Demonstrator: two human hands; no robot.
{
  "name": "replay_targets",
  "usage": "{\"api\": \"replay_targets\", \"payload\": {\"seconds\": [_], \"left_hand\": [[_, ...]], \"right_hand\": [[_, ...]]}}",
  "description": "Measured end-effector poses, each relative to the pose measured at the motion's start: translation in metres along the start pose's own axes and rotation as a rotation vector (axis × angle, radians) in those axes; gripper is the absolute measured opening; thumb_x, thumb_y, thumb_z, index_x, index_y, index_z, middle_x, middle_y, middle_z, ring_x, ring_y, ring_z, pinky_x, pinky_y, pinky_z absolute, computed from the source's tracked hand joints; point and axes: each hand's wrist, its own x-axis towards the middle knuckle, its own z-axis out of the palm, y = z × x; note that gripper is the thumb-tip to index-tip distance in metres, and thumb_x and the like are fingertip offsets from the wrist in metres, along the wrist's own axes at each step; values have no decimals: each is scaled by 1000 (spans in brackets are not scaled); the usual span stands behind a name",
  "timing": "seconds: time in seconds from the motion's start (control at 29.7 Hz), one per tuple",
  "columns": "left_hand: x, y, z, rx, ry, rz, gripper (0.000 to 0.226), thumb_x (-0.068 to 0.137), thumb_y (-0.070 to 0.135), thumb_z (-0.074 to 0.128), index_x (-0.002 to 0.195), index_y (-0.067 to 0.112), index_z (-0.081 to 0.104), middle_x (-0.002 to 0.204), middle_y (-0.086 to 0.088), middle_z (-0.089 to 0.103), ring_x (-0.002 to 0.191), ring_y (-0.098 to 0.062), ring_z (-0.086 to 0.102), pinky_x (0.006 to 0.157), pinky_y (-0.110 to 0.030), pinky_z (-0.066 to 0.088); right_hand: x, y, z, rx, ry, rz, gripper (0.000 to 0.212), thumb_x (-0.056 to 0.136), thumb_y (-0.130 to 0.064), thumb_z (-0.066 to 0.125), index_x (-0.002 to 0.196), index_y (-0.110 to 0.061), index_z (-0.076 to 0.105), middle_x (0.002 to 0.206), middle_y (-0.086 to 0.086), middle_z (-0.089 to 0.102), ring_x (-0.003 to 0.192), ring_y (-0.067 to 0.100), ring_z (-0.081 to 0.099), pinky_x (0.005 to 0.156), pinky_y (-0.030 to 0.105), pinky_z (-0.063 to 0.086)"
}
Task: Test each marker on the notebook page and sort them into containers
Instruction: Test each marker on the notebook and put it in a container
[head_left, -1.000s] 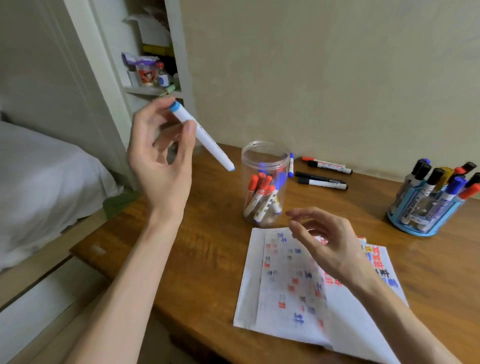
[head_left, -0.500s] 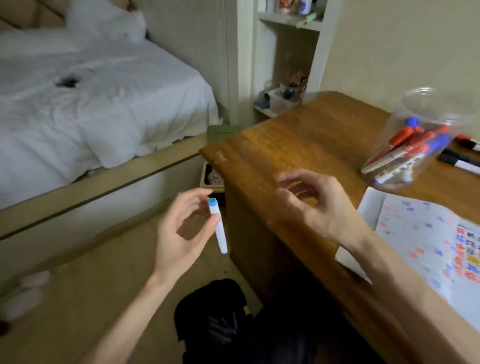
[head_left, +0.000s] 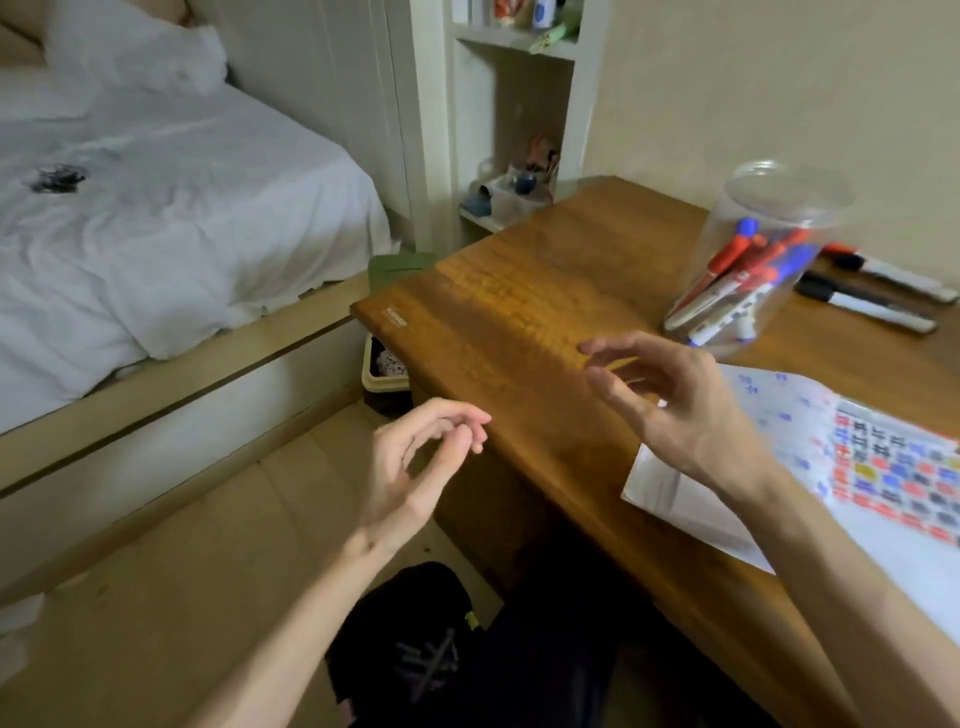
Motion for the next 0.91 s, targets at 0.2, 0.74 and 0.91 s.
{"api": "replay_targets", "payload": {"seconds": [0.2, 0.74, 0.91], "left_hand": [[39, 26, 92, -3, -205, 111, 17, 92, 18, 63, 105, 15, 73, 95, 5, 75, 93, -26, 72, 81, -27, 59], [119, 67, 295, 48, -543, 143, 21, 102, 21, 62, 121, 27, 65, 106, 14, 70, 103, -4, 67, 82, -13, 54], [183, 41, 357, 219, -443, 133, 27, 99, 13, 64, 124, 24, 65, 114, 10, 69, 106, -3, 66, 93, -28, 57]], "right_hand": [[-38, 21, -73, -34, 164, 137, 17, 100, -21, 71, 116, -24, 77, 108, -12, 78, 90, 10, 76, 81, 29, 62], [-130, 89, -190, -131, 510, 372, 20, 100, -25, 70, 119, -20, 76, 102, -9, 75, 90, 8, 75, 78, 35, 66], [-136, 99, -198, -158, 548, 381, 22, 99, -24, 69, 120, -19, 74, 100, -11, 73, 89, 4, 72, 73, 26, 64]]}}
